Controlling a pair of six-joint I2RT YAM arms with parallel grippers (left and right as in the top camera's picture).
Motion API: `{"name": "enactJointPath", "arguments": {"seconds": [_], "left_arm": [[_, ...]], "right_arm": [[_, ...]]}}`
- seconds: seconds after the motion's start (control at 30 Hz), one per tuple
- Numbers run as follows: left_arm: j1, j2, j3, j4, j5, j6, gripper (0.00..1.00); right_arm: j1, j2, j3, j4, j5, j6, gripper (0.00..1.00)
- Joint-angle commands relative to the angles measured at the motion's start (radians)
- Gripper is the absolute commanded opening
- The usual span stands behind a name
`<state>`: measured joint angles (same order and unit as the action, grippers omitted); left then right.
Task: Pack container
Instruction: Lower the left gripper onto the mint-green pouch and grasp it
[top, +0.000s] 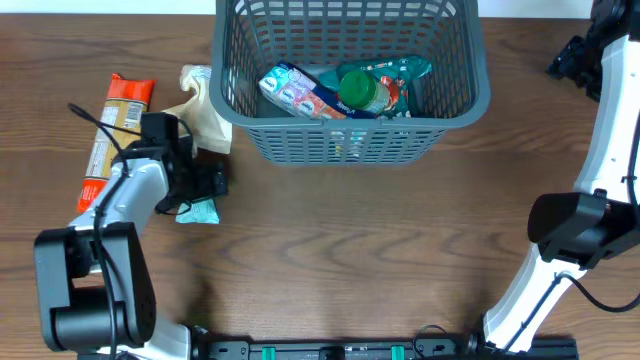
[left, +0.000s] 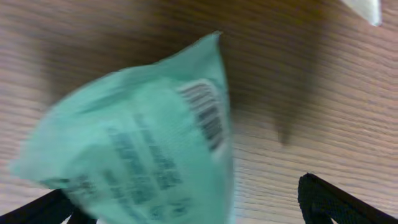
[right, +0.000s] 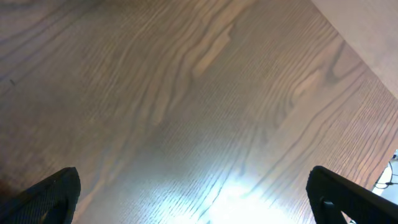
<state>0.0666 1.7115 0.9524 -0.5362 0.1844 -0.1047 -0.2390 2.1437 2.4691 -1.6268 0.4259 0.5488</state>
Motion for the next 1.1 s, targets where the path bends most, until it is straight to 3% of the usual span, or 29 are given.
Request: {"name": "enactJointPath", "arguments": {"seconds": [0.0,0.9,0.93,1.0,1.03,1.07], "left_arm": [[-0.012,0.014,-0.019,0.005,-0.006,-0.005,0.99],[-0.012,0.034,-0.071,-0.007,-0.115,-0.039,0.99],[-0.012,0.035,-0.071,-0.007,-0.115,-0.039,0.91],[-0.012,0.046,-0.071,-0.007,-0.115,-0.039,0.48],[-0.012,0.05,-0.071,-0.007,-0.115,-0.039,0.34],[-0.012,0.057,-0.071,-0.007,-0.115,-0.039,0.28]], "right_arm": [[0.002,-0.011,-0.003,0.0,0.01,0.012,0.99],[0.002,-0.011,-0.003,0.0,0.011,0.012,0.99],[0.002,-0.011,-0.003,0.0,0.011,0.012,0.99],[0.002,-0.011,-0.003,0.0,0.011,0.012,0.99],[0.002,-0.011,-0.003,0.0,0.01,0.012,0.99],[0.002,-0.011,-0.003,0.0,0.011,0.012,0.99]]}}
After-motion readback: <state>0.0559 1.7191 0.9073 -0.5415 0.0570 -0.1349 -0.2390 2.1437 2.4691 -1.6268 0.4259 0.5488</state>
